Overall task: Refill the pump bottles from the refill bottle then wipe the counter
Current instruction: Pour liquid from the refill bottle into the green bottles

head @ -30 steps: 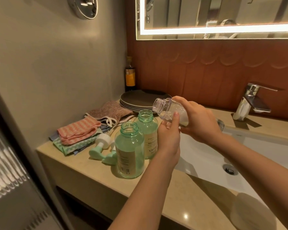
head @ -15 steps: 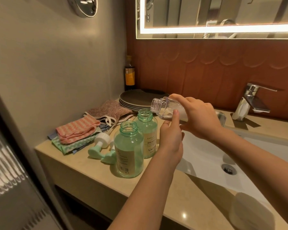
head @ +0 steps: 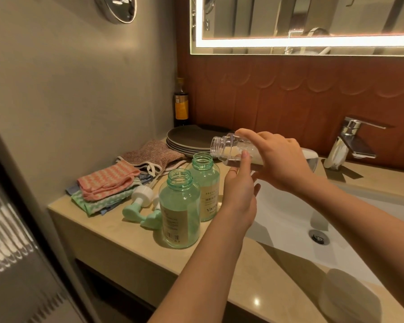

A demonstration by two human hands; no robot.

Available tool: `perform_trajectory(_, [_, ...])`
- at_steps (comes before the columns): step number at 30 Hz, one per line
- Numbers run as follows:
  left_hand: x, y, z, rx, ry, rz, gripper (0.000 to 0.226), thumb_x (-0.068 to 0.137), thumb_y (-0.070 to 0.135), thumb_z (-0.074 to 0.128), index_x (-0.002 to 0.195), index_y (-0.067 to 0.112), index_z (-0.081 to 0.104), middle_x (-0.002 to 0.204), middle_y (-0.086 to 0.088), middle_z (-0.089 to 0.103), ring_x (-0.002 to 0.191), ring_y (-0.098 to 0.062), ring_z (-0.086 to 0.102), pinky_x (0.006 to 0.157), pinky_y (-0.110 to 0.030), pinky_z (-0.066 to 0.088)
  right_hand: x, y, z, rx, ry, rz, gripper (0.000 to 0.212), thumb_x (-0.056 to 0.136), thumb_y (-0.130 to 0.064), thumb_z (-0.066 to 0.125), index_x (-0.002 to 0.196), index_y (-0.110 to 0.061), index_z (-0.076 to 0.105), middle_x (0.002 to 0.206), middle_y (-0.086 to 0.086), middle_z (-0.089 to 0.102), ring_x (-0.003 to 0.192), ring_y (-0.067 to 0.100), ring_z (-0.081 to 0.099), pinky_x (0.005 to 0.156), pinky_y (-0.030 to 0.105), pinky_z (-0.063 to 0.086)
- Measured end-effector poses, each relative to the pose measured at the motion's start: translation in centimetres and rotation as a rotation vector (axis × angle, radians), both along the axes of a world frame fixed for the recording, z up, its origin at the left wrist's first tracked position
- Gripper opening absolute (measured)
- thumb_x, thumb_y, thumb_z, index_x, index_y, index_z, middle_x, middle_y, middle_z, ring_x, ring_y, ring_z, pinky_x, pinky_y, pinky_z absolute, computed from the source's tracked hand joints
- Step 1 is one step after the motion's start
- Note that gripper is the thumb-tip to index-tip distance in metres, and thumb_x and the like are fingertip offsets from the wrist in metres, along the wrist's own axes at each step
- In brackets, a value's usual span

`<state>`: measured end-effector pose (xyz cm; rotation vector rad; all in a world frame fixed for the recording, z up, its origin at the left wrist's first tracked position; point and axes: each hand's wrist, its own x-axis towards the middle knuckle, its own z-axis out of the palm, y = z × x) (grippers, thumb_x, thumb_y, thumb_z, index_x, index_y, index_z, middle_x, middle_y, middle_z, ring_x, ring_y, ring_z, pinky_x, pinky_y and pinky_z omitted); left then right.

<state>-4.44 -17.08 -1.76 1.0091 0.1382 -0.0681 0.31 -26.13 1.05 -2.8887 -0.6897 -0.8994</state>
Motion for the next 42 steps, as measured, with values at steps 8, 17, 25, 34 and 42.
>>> perform_trajectory(8, [-0.2,0.1,0.26,-0.018,0.001,0.004,0.054,0.094,0.047,0.043,0.137,0.014,0.041,0.135,-0.005,0.054,0.122,-0.022,0.052,0.104,-0.036,0.041,0.07,0.16,0.26,-0.003,-0.001,0.023,0.077,0.083,-0.039,0.068,0.144,-0.041,0.022,0.122,0.0,0.057,0.106,0.02,0.053,0.087,0.038,0.042])
perform_trajectory(17, [-0.42,0.4,0.47,-0.038,0.002,0.0,0.052,0.095,0.047,0.042,0.135,0.014,0.042,0.133,-0.006,0.054,0.119,-0.022,0.053,0.099,-0.034,0.042,0.05,0.34,0.48,-0.038,-0.013,0.013,0.079,0.083,-0.036,0.07,0.144,-0.041,0.021,0.123,0.0,0.056,0.107,0.02,0.053,0.087,0.037,0.042])
perform_trajectory(25, [-0.46,0.45,0.61,-0.049,0.005,-0.002,0.052,0.095,0.047,0.042,0.137,0.014,0.041,0.133,-0.006,0.053,0.119,-0.023,0.053,0.1,-0.035,0.042,0.18,0.46,0.62,-0.059,0.0,0.001,0.084,0.082,-0.036,0.072,0.146,-0.04,0.018,0.122,0.0,0.056,0.107,0.02,0.053,0.088,0.038,0.044])
perform_trajectory(34, [-0.33,0.35,0.57,-0.054,-0.004,-0.007,0.053,0.095,0.048,0.041,0.138,0.016,0.039,0.135,-0.006,0.052,0.121,-0.023,0.051,0.104,-0.037,0.041,0.2,0.39,0.82,-0.063,-0.02,0.01,0.081,0.083,-0.032,0.072,0.145,-0.04,0.02,0.12,0.001,0.058,0.104,0.02,0.053,0.085,0.036,0.042])
perform_trajectory(42, [-0.26,0.23,0.54,-0.056,-0.01,-0.015,0.052,0.095,0.048,0.04,0.138,0.018,0.04,0.136,-0.005,0.051,0.122,-0.023,0.05,0.106,-0.039,0.039,0.28,0.28,0.88,-0.073,-0.028,0.012,0.081,0.083,-0.031,0.072,0.145,-0.041,0.02,0.121,0.0,0.057,0.105,0.02,0.053,0.086,0.036,0.042])
